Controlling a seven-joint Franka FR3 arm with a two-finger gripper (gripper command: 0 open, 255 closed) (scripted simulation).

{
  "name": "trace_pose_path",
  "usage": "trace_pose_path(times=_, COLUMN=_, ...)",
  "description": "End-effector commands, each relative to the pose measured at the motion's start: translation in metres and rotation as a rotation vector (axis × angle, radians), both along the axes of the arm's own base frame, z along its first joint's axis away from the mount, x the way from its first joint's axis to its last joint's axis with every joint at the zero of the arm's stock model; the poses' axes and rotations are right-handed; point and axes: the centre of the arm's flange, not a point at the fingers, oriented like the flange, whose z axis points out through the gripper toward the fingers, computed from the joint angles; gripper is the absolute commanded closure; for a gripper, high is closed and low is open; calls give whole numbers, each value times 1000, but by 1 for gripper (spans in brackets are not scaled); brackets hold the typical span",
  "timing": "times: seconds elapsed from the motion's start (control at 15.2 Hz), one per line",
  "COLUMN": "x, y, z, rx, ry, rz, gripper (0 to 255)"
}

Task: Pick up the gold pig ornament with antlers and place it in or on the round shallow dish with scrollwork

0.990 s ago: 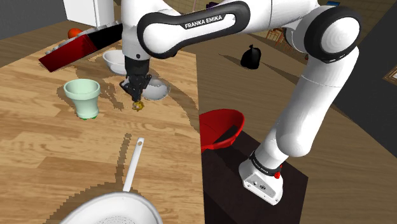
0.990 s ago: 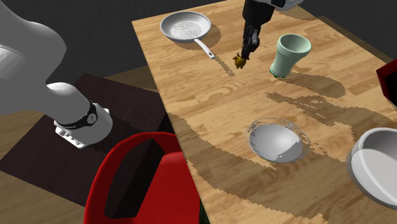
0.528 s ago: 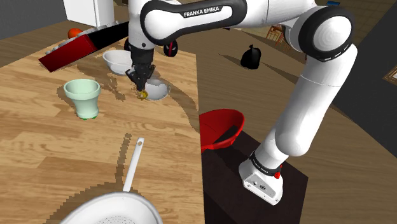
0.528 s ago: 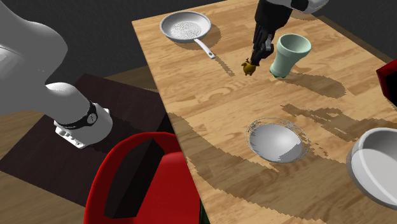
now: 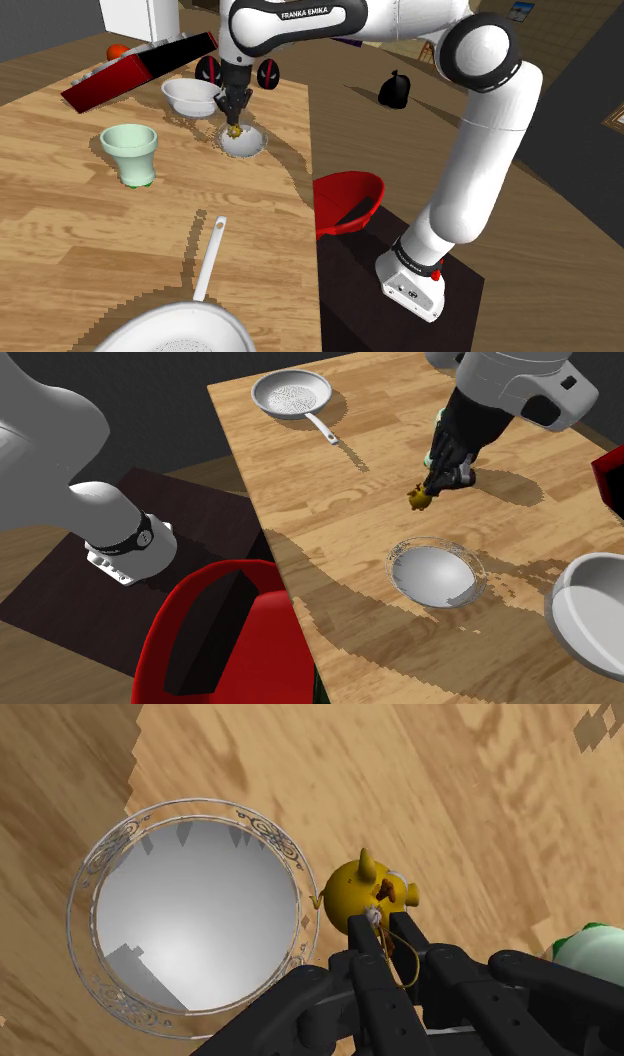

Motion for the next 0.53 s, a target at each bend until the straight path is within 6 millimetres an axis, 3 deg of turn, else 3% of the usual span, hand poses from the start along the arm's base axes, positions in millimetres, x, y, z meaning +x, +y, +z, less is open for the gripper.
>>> trace_pose_path(times=0.0, x=15, y=-21, z=1, rx=0, ry=0, rz=1, gripper=255)
trace_pose_path(times=0.46, x=72, y=-94, z=0, rx=0, ry=0, rz=1, gripper=255)
